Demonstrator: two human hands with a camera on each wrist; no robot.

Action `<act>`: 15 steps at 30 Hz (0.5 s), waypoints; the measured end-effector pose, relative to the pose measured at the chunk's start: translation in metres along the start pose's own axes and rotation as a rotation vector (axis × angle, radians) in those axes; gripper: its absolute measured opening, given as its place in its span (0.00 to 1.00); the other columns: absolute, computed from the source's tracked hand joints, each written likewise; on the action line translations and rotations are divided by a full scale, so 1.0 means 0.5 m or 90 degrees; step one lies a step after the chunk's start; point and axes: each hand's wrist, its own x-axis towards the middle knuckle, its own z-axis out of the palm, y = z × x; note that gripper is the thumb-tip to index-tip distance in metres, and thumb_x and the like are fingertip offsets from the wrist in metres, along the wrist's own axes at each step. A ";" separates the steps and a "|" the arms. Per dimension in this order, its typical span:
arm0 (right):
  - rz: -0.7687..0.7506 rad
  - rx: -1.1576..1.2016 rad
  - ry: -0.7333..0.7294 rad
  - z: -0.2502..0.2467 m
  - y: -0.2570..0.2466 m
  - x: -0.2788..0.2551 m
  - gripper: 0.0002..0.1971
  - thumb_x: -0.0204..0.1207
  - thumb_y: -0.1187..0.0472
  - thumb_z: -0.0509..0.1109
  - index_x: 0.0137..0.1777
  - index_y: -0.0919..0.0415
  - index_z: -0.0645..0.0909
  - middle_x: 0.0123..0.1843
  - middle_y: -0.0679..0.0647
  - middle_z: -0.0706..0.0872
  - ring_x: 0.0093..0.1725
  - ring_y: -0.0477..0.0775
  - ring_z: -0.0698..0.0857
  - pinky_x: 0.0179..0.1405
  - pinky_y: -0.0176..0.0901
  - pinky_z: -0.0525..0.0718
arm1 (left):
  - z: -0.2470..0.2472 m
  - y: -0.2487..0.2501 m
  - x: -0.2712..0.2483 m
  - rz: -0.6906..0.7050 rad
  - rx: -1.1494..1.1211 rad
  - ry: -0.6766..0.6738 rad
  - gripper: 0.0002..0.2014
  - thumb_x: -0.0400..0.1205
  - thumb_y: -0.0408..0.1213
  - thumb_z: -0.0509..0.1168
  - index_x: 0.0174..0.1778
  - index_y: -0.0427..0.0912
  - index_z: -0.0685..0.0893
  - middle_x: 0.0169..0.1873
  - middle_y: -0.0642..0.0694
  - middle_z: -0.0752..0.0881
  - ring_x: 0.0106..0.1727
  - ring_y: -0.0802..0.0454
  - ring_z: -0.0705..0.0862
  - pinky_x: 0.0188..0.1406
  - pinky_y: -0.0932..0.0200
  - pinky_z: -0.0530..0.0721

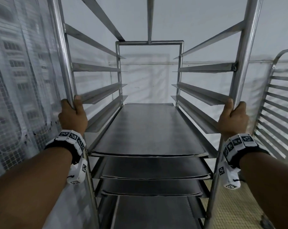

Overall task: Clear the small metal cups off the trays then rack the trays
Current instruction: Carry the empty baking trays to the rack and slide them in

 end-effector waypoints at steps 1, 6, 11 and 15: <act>-0.005 0.005 0.004 0.013 0.008 0.009 0.26 0.89 0.43 0.53 0.57 0.70 0.71 0.45 0.77 0.84 0.45 0.78 0.82 0.37 0.52 0.64 | 0.012 -0.003 0.004 0.006 0.000 0.005 0.28 0.91 0.56 0.51 0.61 0.30 0.76 0.50 0.26 0.86 0.49 0.28 0.85 0.38 0.50 0.70; -0.027 0.015 0.011 0.069 0.044 0.049 0.26 0.89 0.43 0.53 0.57 0.72 0.71 0.44 0.77 0.83 0.43 0.79 0.81 0.36 0.53 0.63 | 0.075 -0.025 0.023 0.013 0.006 0.014 0.28 0.91 0.57 0.51 0.60 0.30 0.76 0.48 0.27 0.87 0.46 0.30 0.85 0.38 0.48 0.74; -0.027 0.020 0.014 0.118 0.070 0.083 0.27 0.88 0.42 0.53 0.56 0.71 0.70 0.43 0.76 0.83 0.42 0.78 0.80 0.36 0.53 0.64 | 0.131 -0.034 0.035 0.012 0.007 0.015 0.28 0.91 0.57 0.51 0.60 0.30 0.76 0.46 0.28 0.86 0.45 0.31 0.85 0.36 0.49 0.71; -0.024 0.025 0.006 0.155 0.085 0.109 0.27 0.88 0.42 0.53 0.55 0.71 0.70 0.41 0.75 0.83 0.41 0.77 0.80 0.35 0.53 0.64 | 0.178 -0.041 0.050 0.017 0.017 0.019 0.28 0.91 0.57 0.51 0.60 0.30 0.76 0.46 0.27 0.86 0.46 0.28 0.84 0.37 0.48 0.72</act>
